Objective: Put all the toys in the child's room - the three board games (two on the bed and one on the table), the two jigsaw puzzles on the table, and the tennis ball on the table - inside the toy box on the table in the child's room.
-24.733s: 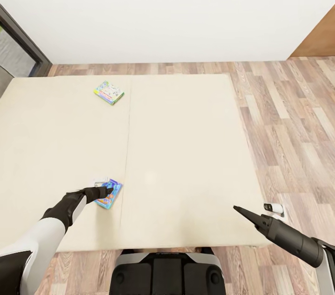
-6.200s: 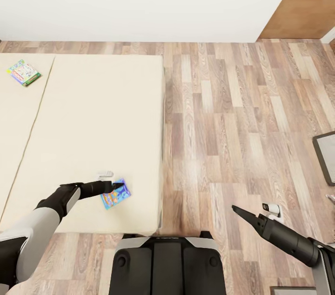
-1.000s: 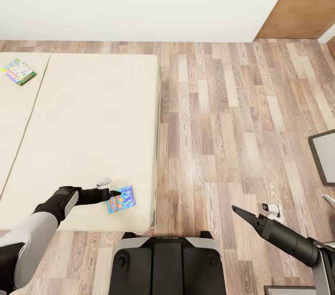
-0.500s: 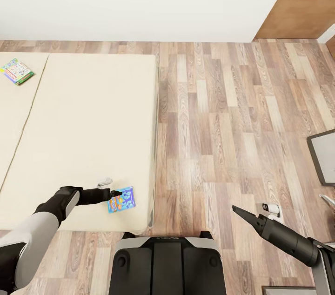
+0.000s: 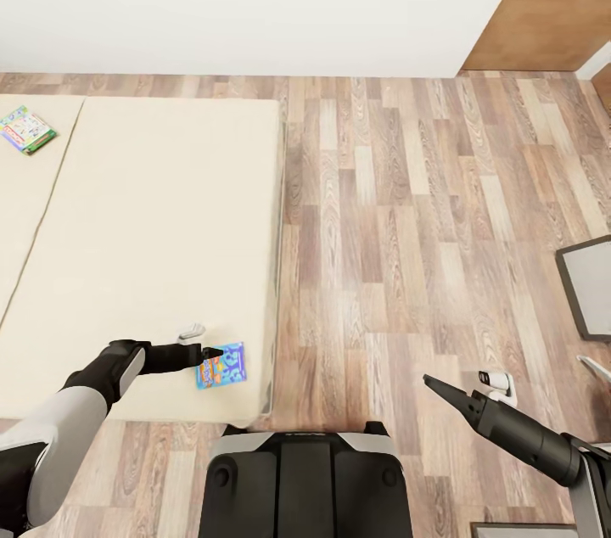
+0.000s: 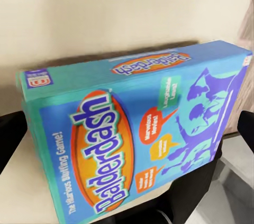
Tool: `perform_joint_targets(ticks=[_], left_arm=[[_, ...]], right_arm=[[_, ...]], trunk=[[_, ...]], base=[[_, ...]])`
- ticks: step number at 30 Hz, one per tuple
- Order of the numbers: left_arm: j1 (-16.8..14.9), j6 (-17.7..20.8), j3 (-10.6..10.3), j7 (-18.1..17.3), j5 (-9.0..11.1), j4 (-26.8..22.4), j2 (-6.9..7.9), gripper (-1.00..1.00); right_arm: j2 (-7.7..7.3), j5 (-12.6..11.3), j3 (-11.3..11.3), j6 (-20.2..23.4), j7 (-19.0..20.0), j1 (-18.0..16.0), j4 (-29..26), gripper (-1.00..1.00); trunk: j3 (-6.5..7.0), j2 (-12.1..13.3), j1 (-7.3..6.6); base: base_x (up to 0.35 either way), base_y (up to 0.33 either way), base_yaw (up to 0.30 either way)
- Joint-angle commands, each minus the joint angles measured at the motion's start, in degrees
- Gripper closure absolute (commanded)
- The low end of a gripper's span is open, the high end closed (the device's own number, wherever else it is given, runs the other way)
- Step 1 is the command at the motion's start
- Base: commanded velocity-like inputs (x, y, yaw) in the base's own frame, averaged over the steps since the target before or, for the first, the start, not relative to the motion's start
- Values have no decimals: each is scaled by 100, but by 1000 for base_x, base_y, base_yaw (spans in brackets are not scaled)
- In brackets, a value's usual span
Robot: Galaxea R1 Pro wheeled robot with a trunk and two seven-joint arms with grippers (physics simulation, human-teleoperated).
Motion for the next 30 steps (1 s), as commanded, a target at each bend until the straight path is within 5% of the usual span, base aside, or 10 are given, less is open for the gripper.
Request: perform_joint_targets(ticks=[1,30], left_arm=[[-2,44,46,-31,-34,-6,-4,-100],[7,44,46,-33,-26,-1,-3,-100]], right_arm=[[-2,-12,-2,48,11,-2,0,-100],[-14,-12,-2,49,12,-2,0,-100]], trunk=[[-6,-9,3],[-6,-9,3]], base=[[0,-49,0],[-11,-70,0]])
